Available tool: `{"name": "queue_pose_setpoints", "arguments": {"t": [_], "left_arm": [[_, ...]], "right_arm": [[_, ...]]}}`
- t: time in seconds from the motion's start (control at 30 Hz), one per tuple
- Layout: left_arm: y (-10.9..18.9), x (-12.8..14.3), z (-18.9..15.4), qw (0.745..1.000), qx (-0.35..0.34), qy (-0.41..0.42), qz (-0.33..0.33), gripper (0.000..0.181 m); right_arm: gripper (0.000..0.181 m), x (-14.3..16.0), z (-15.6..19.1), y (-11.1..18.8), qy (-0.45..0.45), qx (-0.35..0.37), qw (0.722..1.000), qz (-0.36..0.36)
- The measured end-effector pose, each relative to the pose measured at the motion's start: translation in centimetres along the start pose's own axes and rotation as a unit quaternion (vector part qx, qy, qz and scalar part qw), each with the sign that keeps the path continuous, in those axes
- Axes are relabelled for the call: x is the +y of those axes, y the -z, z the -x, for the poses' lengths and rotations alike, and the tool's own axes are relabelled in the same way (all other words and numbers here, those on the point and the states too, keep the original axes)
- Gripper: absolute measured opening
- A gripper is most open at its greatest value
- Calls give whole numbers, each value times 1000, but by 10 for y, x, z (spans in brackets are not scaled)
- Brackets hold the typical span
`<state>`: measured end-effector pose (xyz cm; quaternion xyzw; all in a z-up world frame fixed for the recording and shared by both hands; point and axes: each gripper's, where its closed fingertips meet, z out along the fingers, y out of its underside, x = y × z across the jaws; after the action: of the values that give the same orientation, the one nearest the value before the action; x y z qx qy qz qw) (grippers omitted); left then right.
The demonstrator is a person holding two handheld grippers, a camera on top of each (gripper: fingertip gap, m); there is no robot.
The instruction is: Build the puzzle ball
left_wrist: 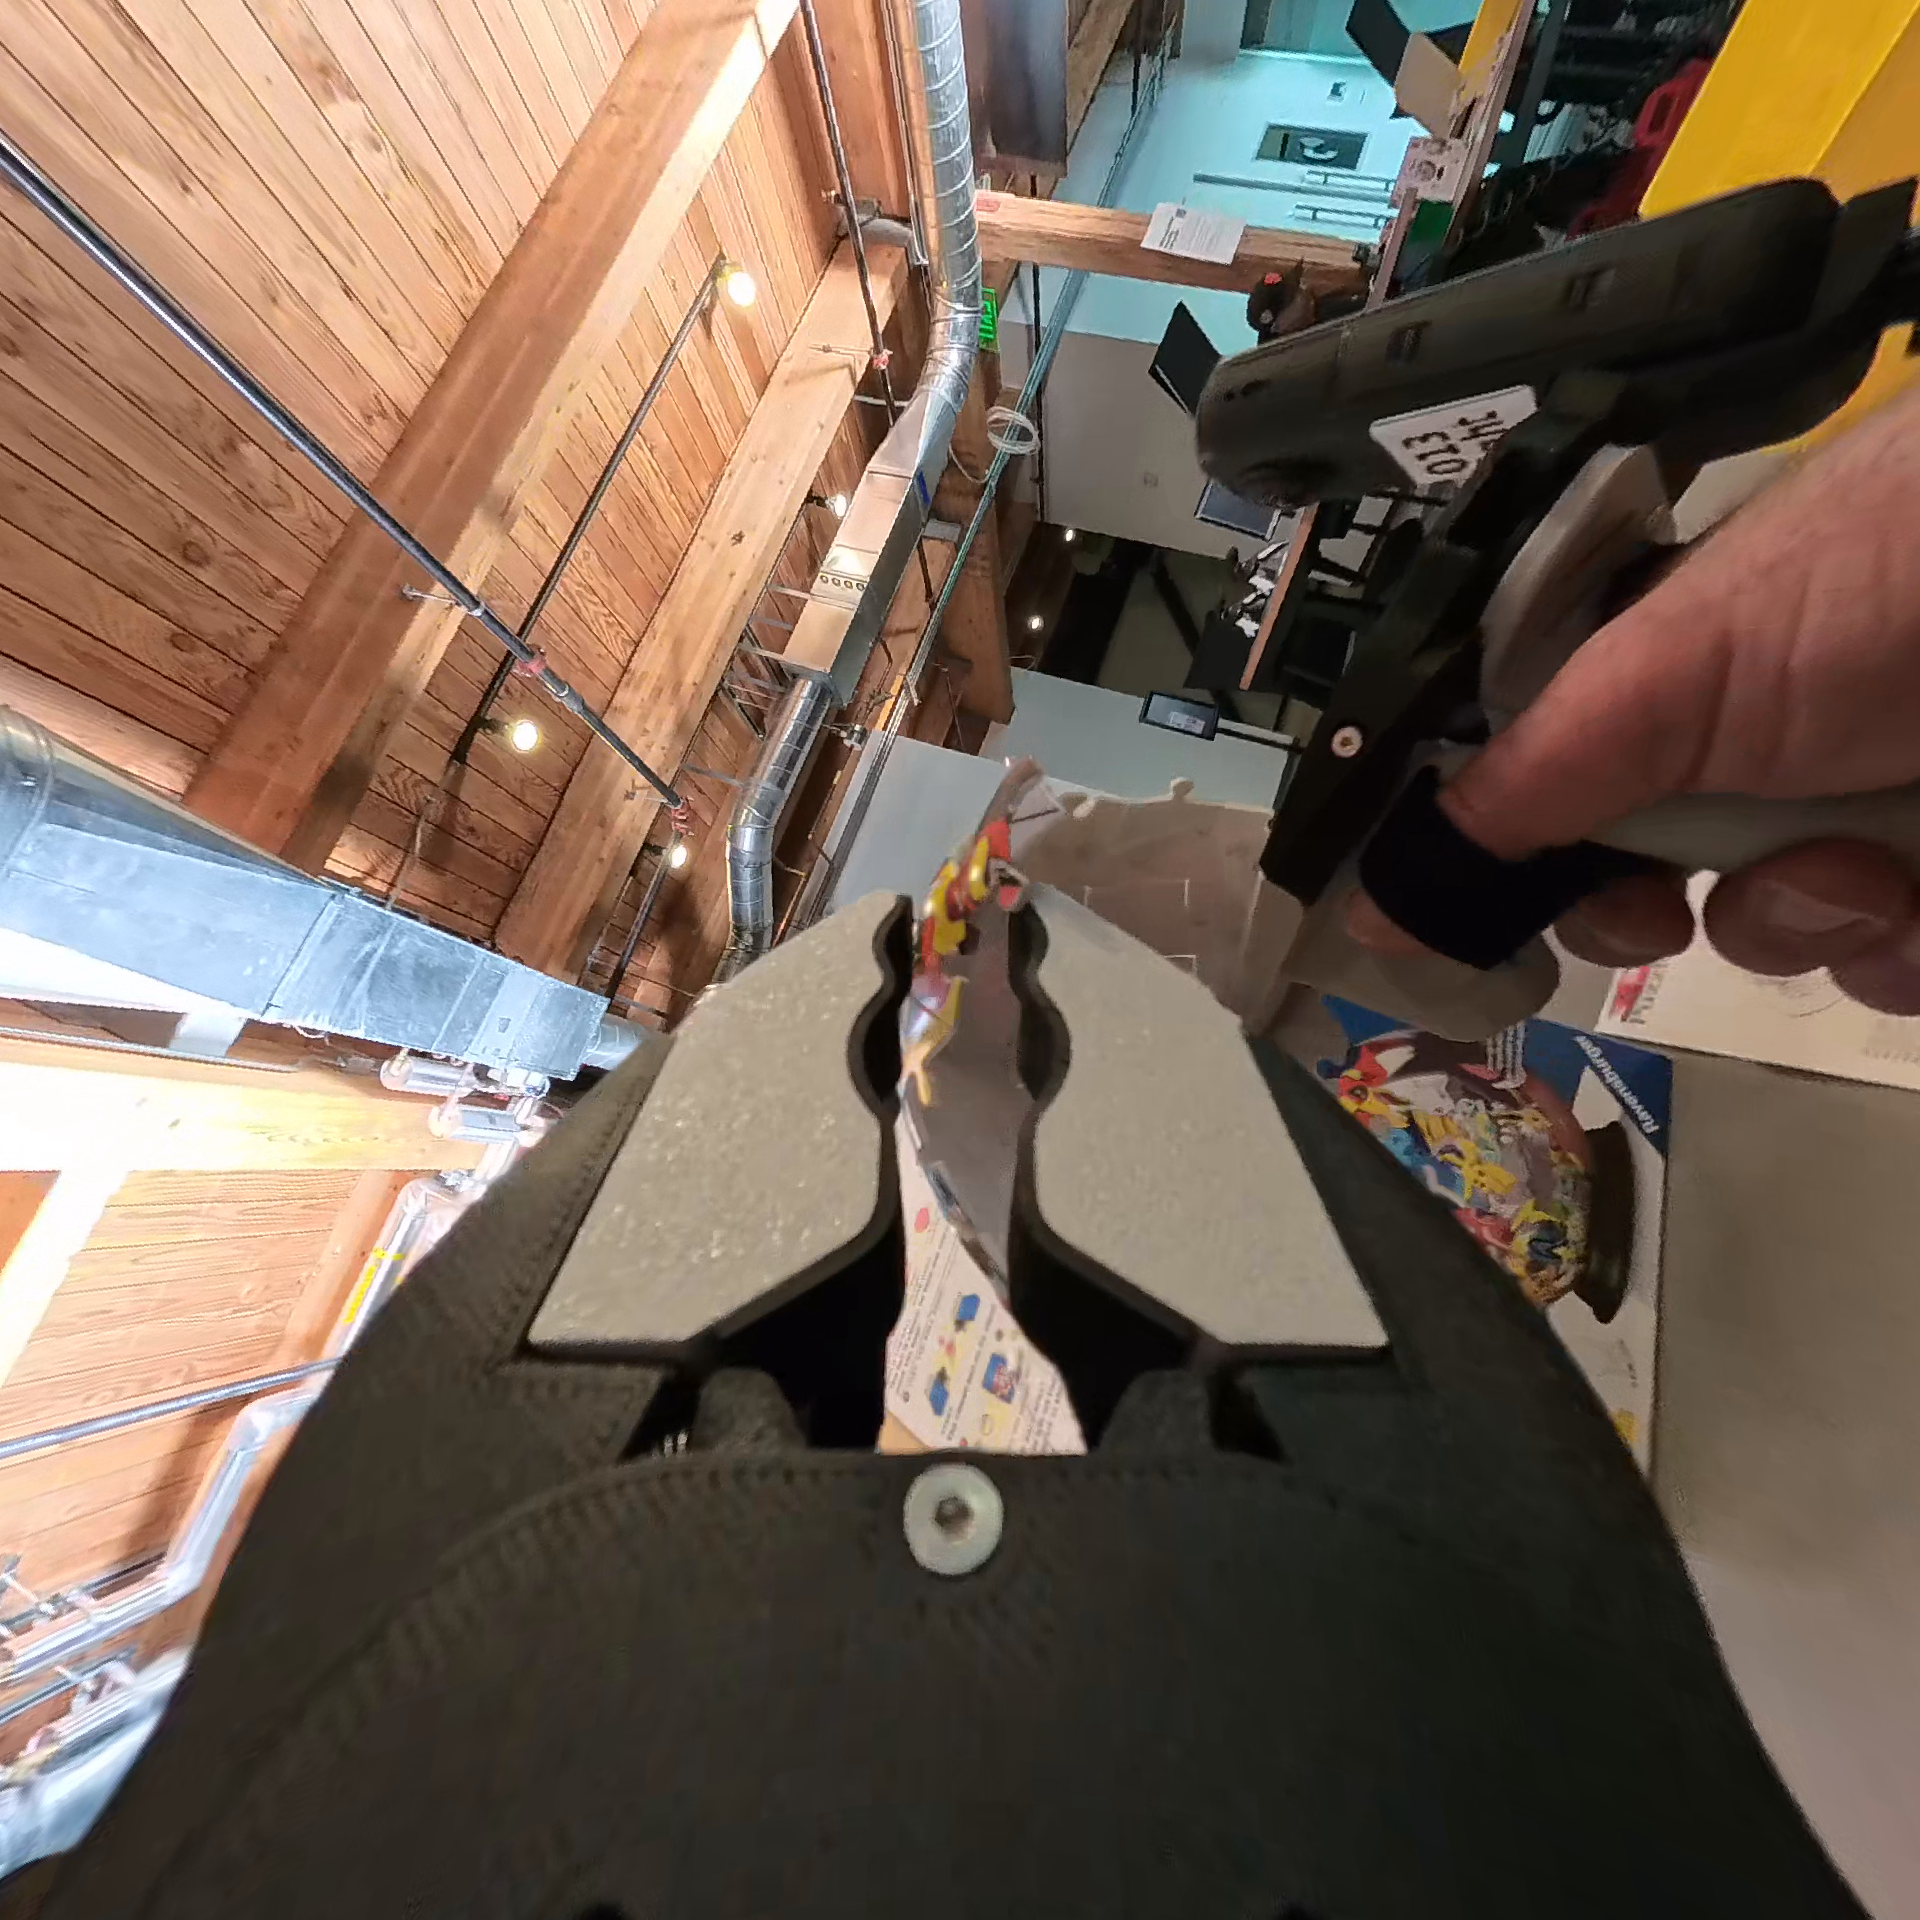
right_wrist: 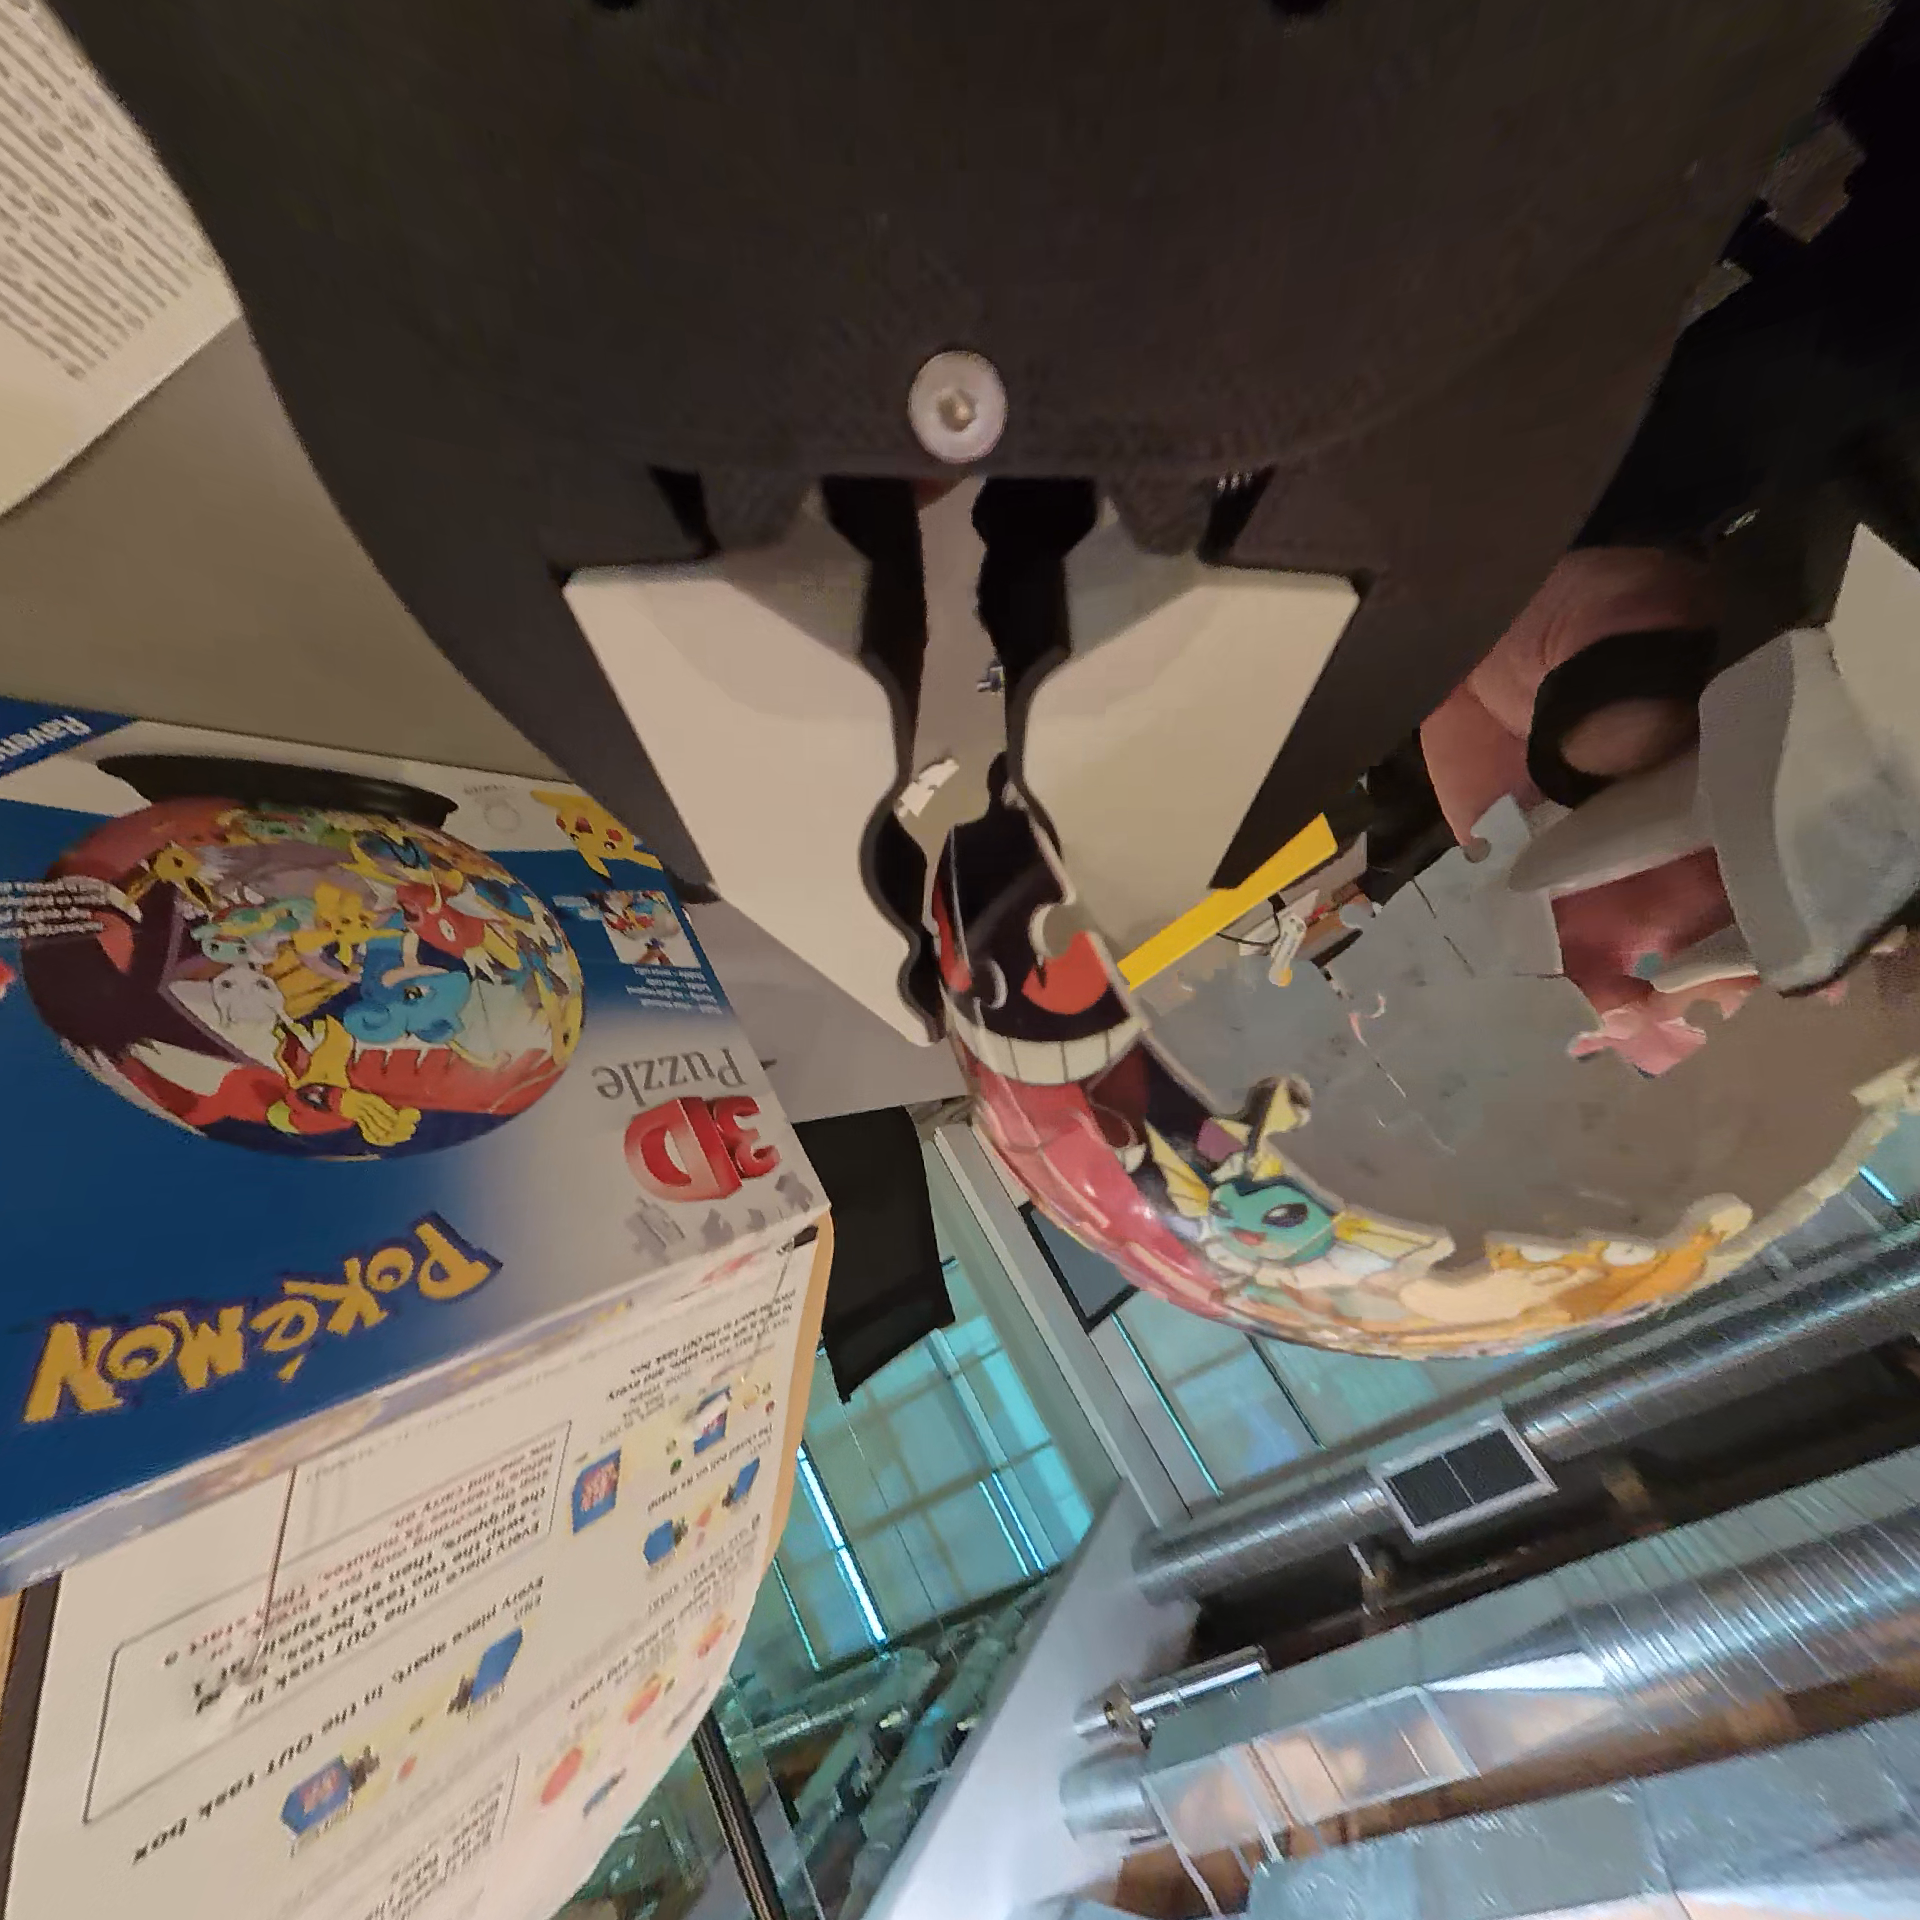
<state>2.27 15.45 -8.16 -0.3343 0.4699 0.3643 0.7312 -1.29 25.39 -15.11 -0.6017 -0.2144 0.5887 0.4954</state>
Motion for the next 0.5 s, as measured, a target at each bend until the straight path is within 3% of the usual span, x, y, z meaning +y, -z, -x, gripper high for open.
{"name": "queue_pose_setpoints", "arguments": {"t": [0.23,0.5], "left_arm": [[10,-3,3,998,12,55,-5,33],[33,-3,24,990,2,142,-10,32]], "right_arm": [[4,-7,9,4,21,-10,1000,-12],[2,-36,17,18,101,13,994,-34]]}}
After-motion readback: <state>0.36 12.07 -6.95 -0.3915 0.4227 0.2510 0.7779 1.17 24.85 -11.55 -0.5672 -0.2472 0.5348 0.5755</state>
